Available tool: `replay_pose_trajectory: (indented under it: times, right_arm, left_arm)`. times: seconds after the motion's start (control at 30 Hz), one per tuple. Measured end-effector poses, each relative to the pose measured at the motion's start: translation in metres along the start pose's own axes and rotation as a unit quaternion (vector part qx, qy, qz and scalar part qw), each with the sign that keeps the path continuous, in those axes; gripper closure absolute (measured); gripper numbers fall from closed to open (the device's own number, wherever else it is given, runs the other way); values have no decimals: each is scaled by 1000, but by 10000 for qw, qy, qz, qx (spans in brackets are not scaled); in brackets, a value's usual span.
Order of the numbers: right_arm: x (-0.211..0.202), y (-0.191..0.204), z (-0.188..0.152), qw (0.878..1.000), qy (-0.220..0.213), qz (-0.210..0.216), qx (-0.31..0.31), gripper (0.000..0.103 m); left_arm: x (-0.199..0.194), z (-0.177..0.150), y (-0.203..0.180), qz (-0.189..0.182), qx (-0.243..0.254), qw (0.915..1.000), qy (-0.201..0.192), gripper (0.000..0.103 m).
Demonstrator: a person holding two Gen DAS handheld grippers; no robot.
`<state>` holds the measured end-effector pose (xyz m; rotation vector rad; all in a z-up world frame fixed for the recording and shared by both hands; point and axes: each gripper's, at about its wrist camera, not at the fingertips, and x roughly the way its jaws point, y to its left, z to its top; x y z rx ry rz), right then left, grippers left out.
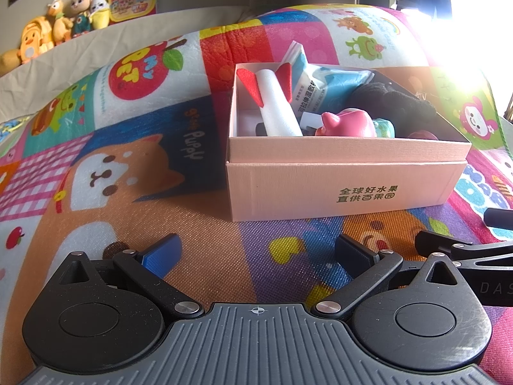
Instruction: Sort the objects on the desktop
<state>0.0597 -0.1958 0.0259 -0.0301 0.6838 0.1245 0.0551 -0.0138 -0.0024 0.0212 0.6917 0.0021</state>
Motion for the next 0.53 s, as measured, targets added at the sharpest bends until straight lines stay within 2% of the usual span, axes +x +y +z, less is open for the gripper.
replay_pose_trajectory:
  times: [0.17, 0.23, 0.33, 0.47, 0.53]
  right_arm:
    - [0, 0, 0, 10000, 2, -6, -8, 0]
    - [-1, -2, 0, 10000, -1, 4, 4, 0]
    - [-1, -1, 0, 10000, -9, 25, 32, 0]
    - [0, -1, 0, 10000, -9, 44, 59, 0]
    - [0, 4, 0, 10000, 2, -53, -56, 0]
  left_arm:
    - [0, 0, -1, 48, 50, 10000, 27, 0]
    - [0, 3, 2, 6, -79, 9998, 184, 0]
    - [-1, 8, -1, 132, -182, 9987, 458, 0]
    - [-6, 9, 6, -85, -157, 9984, 545, 0]
    - [-7, 7, 8, -74, -261, 9984, 503, 0]
